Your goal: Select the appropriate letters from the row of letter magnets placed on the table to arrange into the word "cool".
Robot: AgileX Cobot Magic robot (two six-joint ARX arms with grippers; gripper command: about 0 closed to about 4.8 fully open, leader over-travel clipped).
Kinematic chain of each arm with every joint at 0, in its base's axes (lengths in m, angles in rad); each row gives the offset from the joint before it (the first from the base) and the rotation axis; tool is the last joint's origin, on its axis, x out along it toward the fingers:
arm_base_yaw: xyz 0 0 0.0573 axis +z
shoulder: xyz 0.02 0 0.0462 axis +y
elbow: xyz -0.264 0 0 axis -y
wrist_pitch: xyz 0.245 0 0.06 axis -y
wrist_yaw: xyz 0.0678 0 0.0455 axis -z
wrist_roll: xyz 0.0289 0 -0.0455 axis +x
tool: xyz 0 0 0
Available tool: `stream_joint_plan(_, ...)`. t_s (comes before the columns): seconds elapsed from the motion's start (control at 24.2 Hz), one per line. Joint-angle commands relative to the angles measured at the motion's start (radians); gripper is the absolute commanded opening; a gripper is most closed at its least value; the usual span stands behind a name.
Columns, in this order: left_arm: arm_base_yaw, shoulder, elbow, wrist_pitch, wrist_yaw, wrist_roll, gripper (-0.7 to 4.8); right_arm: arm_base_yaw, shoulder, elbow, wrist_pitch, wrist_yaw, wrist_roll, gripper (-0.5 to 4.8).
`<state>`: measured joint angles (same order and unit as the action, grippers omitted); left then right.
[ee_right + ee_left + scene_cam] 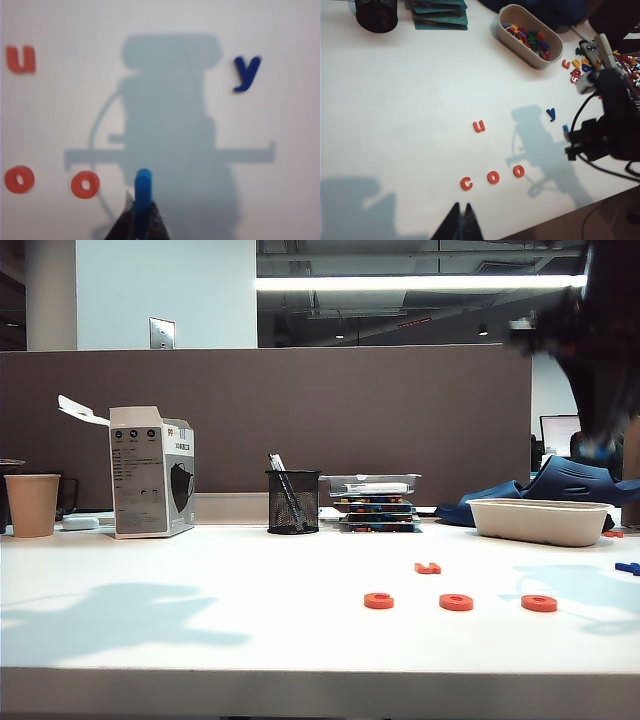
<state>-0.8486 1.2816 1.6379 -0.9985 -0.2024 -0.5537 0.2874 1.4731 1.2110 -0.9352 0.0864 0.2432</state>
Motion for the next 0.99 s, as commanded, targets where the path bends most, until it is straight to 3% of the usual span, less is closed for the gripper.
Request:
stream_joint_plan(0.04, 0.000, -0.003, 0.006, 0.011, -0.003, 0.004, -0.05, 0.001, -0.002, -0.114, 0.112, -0.045, 0.029, -0.09)
stream_joint_plan(0.25, 0.000, -0.003, 0.006, 0.009, -0.003, 0.004, -0.05, 0.001, -0.002, -0.313, 0.282, -0.067, 0.032, -0.09)
stream_joint_plan(0.41, 0.000, -0.003, 0.006, -0.003, -0.003, 0.004, -0.05, 0.001, 0.001, -0.373, 0.383, -0.062, 0.032, -0.09)
stream_joint_plan(0.74, 0.000, -0.003, 0.006, -0.011, -0.003, 0.004, -0.05, 0.001, 0.080, -0.378, 0.360, -0.063, 0.033, -0.01)
stream_joint_plan(0.82, 0.000, -0.003, 0.006, -0.011, -0.003, 0.004, -0.05, 0.001, 0.075, -0.377, 0.349, -0.064, 0.033, 0.71)
stream_joint_plan(0.87, 0.000, -0.003, 0.006, -0.011, -0.003, 0.004, -0.05, 0.001, 0.071, -0.375, 0.332, -0.064, 0.033, 1.52)
stream_joint_plan(0.99, 0.000, -0.003, 0.006, -0.014, -0.002, 0.004, -0.05, 0.001, 0.061, -0.373, 0.312, -0.064, 0.033, 1.85)
